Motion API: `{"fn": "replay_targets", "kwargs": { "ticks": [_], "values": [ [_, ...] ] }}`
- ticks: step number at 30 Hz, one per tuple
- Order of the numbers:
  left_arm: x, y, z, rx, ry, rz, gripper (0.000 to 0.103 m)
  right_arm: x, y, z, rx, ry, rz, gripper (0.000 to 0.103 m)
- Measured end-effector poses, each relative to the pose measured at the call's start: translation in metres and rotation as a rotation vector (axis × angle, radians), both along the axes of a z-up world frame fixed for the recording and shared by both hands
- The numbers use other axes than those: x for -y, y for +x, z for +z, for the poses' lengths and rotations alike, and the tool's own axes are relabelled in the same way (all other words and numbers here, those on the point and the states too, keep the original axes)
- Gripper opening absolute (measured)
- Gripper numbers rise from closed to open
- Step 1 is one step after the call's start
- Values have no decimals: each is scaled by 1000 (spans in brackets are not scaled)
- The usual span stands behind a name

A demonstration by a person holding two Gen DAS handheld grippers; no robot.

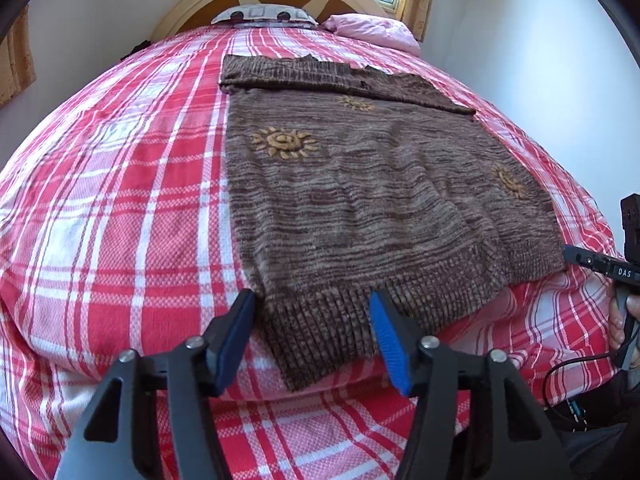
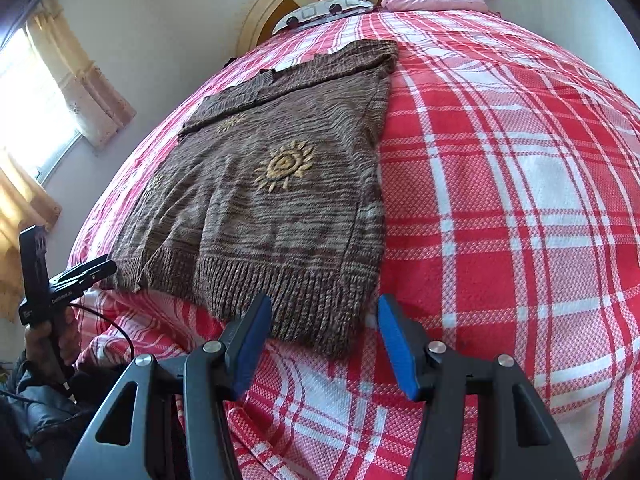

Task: Fold small clothes
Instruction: 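Close both tools on the ribbed sweater hem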

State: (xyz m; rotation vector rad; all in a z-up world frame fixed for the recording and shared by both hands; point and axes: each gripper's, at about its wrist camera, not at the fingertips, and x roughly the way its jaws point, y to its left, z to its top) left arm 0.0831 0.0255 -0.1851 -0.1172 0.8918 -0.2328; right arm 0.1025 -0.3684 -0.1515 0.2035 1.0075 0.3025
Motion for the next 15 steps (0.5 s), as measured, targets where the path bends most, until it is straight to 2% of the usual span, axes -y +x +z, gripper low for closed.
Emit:
{"fn": "replay_targets", "kwargs": {
  "ticks": [3, 5, 7, 11, 15],
  "values": [
    [-5, -1, 0, -8, -8, 38, 53, 2, -1, 0, 1, 1, -6, 47],
    [-9, -2, 1, -11, -22, 60, 53, 6, 0, -1, -2, 15, -18, 44],
    [-10, -3, 1, -14, -14, 77, 53, 8, 0, -1, -5, 27, -21, 43],
    [-7, -5, -1, -38, -18, 47, 53, 6, 0, -2, -7, 20, -14, 43],
    [-13, -8, -1, -74, -67, 69, 53, 6, 0, -2, -10, 27, -13, 43]
  ]
}}
